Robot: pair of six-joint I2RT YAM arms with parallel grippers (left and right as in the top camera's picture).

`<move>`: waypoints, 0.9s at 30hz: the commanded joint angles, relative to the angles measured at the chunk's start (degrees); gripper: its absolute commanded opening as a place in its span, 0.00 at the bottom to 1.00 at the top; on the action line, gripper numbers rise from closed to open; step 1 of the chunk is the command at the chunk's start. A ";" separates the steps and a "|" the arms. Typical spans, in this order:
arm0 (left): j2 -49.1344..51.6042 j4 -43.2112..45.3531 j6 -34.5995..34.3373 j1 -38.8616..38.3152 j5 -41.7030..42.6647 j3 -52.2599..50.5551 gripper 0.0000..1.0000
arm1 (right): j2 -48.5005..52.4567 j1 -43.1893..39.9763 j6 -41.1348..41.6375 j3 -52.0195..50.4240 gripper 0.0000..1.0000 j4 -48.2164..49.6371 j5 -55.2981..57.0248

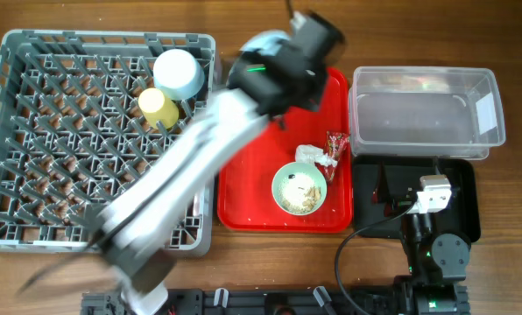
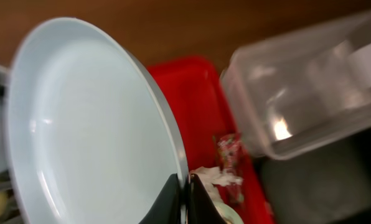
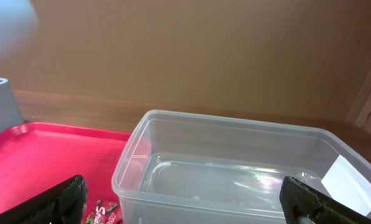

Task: Sort waste into correct bins and load items into the dishwasher rack
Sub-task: 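Lift the white plate and stand it upright in the dish rack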

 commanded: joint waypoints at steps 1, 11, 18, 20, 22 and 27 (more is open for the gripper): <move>-15.15 -7.02 1.75 7.13 -0.52 3.26 0.04 | 0.00 -0.28 -0.31 -0.07 1.00 0.24 -0.48; -19.61 -29.73 24.02 46.29 32.04 3.08 0.04 | 0.00 -0.28 -0.31 -0.07 1.00 0.24 -0.48; -9.09 -31.12 43.30 61.31 47.54 -1.66 0.04 | 0.00 -0.28 -0.31 -0.07 1.00 0.24 -0.48; -6.45 -31.10 46.12 61.90 49.62 -1.66 0.05 | 0.00 -0.28 -0.28 -0.07 1.00 0.24 -0.48; -3.13 -30.69 48.37 61.90 50.03 -1.66 0.06 | 0.00 -0.28 -0.31 -0.07 1.00 0.24 -0.48; 3.10 -30.14 49.70 61.83 50.01 -1.66 0.06 | 0.00 -0.28 -0.31 -0.07 1.00 0.24 -0.48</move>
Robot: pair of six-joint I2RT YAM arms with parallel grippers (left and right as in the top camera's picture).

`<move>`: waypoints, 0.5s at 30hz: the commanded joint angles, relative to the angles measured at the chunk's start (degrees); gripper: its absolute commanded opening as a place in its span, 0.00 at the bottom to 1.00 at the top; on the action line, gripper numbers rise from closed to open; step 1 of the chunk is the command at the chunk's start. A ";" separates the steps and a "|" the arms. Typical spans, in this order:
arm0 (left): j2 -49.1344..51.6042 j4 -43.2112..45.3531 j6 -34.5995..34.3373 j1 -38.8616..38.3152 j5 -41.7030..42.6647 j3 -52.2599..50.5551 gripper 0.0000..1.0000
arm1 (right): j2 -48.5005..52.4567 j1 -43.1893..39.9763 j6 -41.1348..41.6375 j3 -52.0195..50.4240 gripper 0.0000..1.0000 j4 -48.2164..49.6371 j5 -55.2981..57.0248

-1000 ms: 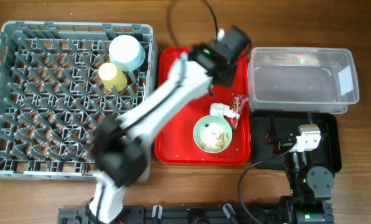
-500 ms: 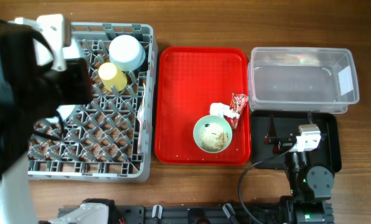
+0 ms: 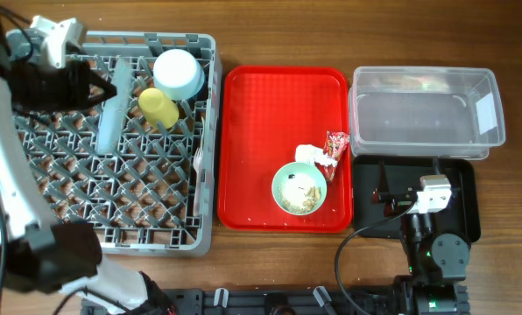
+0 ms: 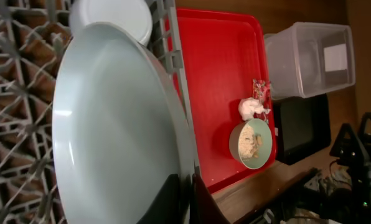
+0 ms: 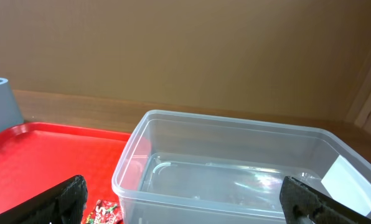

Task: Sort waste into correct bins and load items into the dishwasher rack
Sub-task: 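Lift the white plate and stand it upright in the dish rack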

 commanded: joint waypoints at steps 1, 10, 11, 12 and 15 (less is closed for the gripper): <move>4.81 0.76 5.27 0.09 3.78 -0.22 0.06 | 0.00 -0.28 -0.31 -0.07 1.00 0.24 -0.48; 9.27 6.69 3.13 0.66 1.92 -0.22 0.04 | 0.00 -0.28 -0.31 -0.07 1.00 0.24 -0.48; 9.27 7.69 1.88 0.79 1.25 -0.22 0.04 | 0.00 -0.28 -0.31 -0.07 1.00 0.24 -0.48; 9.27 8.63 0.31 0.81 0.22 -0.22 0.04 | 0.00 -0.28 -0.33 -0.07 1.00 0.24 -0.48; 9.27 12.22 -5.57 0.92 -5.64 -0.22 0.04 | 0.00 -0.28 -0.31 -0.07 1.00 0.24 -0.48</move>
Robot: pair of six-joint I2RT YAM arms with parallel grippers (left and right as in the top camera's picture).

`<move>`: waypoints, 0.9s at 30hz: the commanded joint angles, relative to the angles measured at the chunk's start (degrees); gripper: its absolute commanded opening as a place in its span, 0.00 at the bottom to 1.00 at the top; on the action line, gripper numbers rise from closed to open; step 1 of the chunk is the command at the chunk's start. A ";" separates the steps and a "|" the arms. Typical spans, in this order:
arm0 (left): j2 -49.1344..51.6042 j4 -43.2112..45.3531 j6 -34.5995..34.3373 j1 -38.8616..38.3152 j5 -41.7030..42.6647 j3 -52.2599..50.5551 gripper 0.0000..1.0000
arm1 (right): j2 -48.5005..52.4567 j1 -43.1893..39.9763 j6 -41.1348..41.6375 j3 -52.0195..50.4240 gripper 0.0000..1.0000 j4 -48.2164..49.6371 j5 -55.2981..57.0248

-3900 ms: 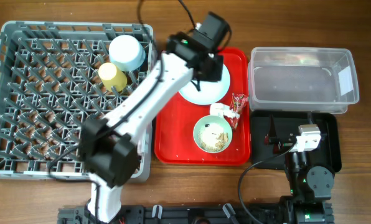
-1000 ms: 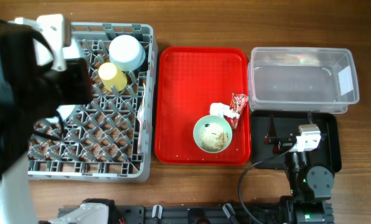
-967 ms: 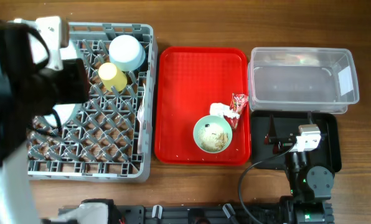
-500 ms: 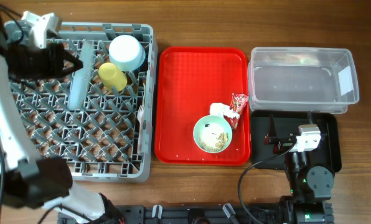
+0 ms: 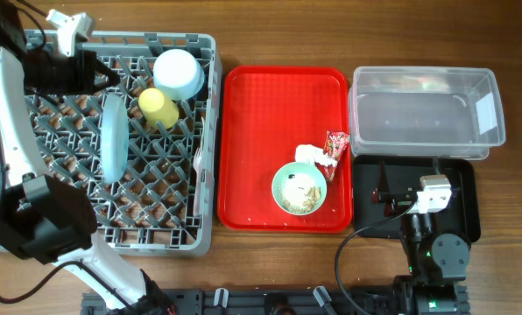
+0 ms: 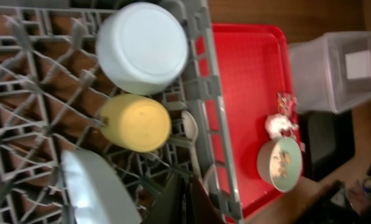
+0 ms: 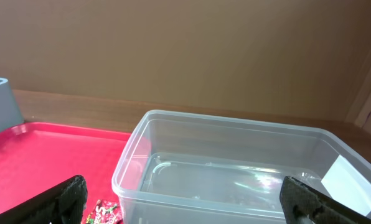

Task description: Sort waste into correct bins and load items into the dishwasher rack

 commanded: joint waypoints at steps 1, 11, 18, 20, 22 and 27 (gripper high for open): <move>0.24 3.02 -7.34 0.63 -6.80 -0.17 0.04 | 0.00 -0.28 -0.28 -0.07 1.00 0.24 -0.48; -3.06 5.90 -15.67 0.87 -6.64 -0.13 0.39 | 0.00 -0.28 -0.31 -0.07 1.00 0.24 -0.48; -17.14 13.33 -24.92 1.01 2.45 -0.13 0.49 | 0.00 -0.28 -0.33 -0.07 1.00 0.24 -0.48; -20.74 14.27 -27.08 0.90 2.43 -0.13 1.00 | 0.00 -0.28 -0.31 -0.07 1.00 0.24 -0.48; -24.96 14.47 -27.23 0.37 2.40 -0.13 1.00 | 0.00 -0.28 -0.31 -0.07 1.00 0.24 -0.48; -31.63 14.47 -27.23 0.24 2.38 -0.13 1.00 | 0.00 -0.28 -0.07 -0.07 1.00 4.09 -0.61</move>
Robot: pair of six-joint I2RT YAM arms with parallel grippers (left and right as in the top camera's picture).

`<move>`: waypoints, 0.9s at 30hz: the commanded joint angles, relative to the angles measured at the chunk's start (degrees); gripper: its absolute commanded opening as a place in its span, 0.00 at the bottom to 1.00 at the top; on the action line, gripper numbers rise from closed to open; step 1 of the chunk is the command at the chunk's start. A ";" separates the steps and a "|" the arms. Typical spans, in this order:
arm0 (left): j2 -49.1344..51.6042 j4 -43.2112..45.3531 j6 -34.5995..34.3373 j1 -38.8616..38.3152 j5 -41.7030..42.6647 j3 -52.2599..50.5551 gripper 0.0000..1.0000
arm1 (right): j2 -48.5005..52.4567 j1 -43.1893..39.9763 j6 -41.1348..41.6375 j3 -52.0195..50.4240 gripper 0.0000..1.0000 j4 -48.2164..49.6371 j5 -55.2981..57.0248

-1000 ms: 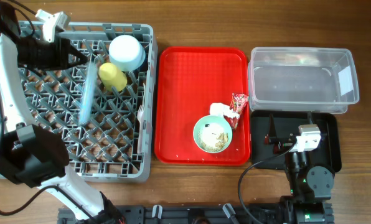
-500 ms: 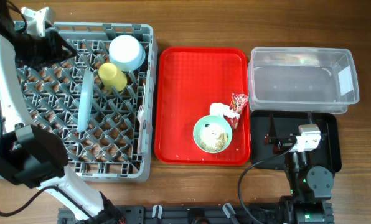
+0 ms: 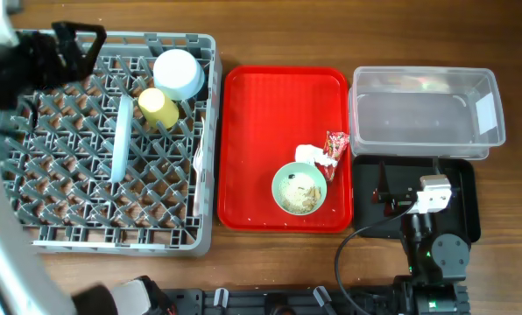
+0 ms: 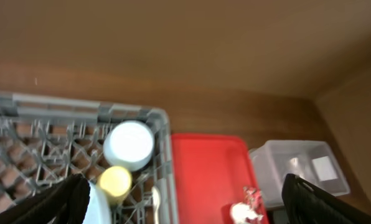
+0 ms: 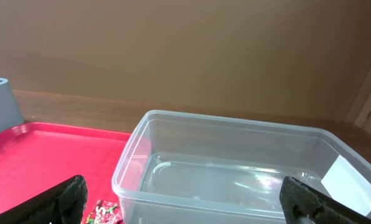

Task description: Sort waste into correct bins and load items into the dishwasher rack

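A pale plate (image 3: pixel 118 140) stands on edge between the pegs of the grey dishwasher rack (image 3: pixel 200 131), next to a yellow cup (image 3: pixel 158 107) and a white cup (image 3: pixel 178 74). My left gripper (image 3: pixel 77 44) hovers open over the rack's far left corner, holding nothing; in its wrist view the left gripper (image 4: pixel 187 202) looks down on the rack from high up. On the red tray (image 3: pixel 283 96) are a bowl with food scraps (image 3: pixel 299 188), a crumpled tissue (image 3: pixel 308 155) and a candy wrapper (image 3: pixel 335 145). My right gripper (image 5: pixel 187 202) is open and empty, facing the clear bin (image 5: pixel 235 180).
The clear plastic bin (image 3: pixel 423 109) stands at the far right, with a black bin (image 3: pixel 462 179) in front of it under the right arm. A pale utensil (image 3: pixel 197 166) lies along the rack's right side.
My left gripper had its jaws close together low over the rack beside the plate. Now it is wide open, higher and farther back-left. The plate stands more upright. The right arm has not moved.
My left gripper first held the pale plate by its rim above the far end of the red tray. Then it held the plate over the rack's left part. Then the plate leaned among the pegs, and now it stands there free of the gripper.
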 commanded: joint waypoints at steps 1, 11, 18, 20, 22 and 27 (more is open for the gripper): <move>-4.20 0.02 -1.88 -0.15 1.44 0.15 1.00 | 0.00 -0.28 0.35 -0.04 1.00 4.44 -1.64; -10.69 0.00 -1.88 -0.15 1.44 0.15 1.00 | 5.11 -0.28 5.73 17.53 1.00 -4.52 -11.85; -10.86 0.00 -1.88 -0.15 1.44 0.15 1.00 | 39.23 -0.28 5.73 60.28 1.00 -39.63 -25.33; -10.86 0.00 -1.88 -0.15 1.44 0.15 1.00 | 48.87 -0.28 7.39 72.83 1.00 -47.25 -31.41; -10.86 0.00 -1.88 -0.15 1.44 0.15 1.00 | 55.17 -0.28 11.30 80.30 1.00 -50.97 -36.20; -10.86 0.00 -1.88 -0.15 1.44 0.15 1.00 | 65.83 -0.17 18.93 88.94 0.89 -56.33 -46.99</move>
